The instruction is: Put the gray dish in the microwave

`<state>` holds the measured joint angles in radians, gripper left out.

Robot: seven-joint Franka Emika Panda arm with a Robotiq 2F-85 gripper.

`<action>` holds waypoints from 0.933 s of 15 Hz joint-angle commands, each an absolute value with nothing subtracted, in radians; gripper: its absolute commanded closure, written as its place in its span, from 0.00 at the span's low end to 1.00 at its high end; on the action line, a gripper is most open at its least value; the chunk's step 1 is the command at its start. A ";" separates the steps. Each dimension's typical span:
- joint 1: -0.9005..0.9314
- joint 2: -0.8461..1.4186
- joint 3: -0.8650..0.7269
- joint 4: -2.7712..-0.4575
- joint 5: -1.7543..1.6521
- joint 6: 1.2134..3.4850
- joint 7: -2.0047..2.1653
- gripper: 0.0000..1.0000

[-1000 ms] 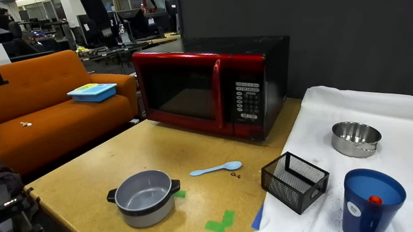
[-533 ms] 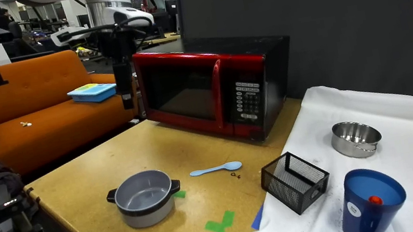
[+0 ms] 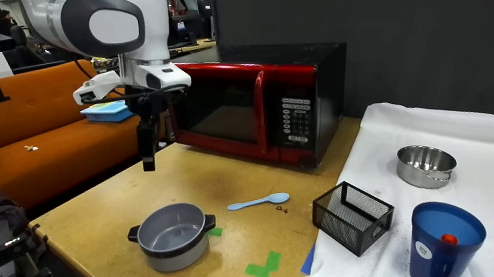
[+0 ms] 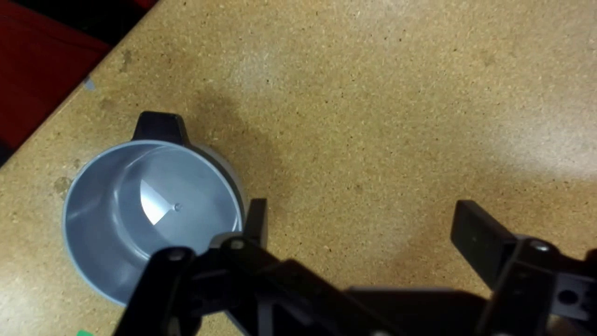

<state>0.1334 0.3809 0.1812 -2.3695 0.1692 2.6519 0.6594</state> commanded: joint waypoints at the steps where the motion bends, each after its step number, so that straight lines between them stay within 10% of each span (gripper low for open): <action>1: 0.113 0.402 0.200 -2.432 0.303 2.804 0.514 0.00; 14: 0.210 0.507 0.038 -2.478 0.237 2.951 0.380 0.00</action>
<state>0.1324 0.4643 0.1122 -2.4976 0.2925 2.9537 0.3511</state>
